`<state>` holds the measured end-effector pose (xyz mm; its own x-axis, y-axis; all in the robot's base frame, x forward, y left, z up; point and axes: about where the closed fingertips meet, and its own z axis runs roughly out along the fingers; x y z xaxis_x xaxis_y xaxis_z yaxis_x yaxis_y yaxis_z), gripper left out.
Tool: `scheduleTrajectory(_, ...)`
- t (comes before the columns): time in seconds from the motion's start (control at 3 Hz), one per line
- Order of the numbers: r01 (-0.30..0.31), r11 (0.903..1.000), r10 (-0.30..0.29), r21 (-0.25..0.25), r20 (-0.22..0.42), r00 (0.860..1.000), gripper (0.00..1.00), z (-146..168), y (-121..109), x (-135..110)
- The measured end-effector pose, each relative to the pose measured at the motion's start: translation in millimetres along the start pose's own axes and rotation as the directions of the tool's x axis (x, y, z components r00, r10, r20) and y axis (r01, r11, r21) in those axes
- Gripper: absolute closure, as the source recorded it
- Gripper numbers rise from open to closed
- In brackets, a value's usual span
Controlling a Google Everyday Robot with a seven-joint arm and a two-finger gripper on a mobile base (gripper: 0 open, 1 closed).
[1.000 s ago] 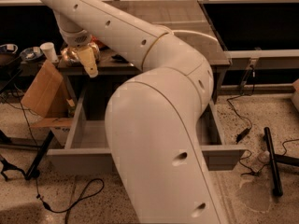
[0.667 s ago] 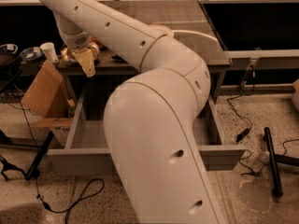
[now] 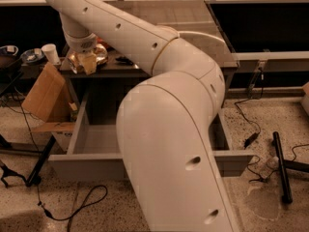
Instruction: Place orange can into top drawer
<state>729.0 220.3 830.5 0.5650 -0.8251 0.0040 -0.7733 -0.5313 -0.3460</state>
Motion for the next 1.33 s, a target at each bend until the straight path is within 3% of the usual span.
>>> scheduleTrajectory(0.33, -0.012, 0.9998, 0.012, 0.013, 0.02, 1.0, 0.88, -14, 9, 2)
scheduleTrajectory(0.67, -0.023, 0.9988, 0.022, 0.042, 0.026, 0.999, 1.0, -46, 25, 8)
scheduleTrajectory(1.0, -0.043, 0.9989, 0.043, 0.019, 0.019, 0.999, 1.0, -68, 52, 18)
scheduleTrajectory(1.33, -0.063, 0.9964, 0.065, -0.057, 0.03, 0.997, 1.0, -60, 81, 33)
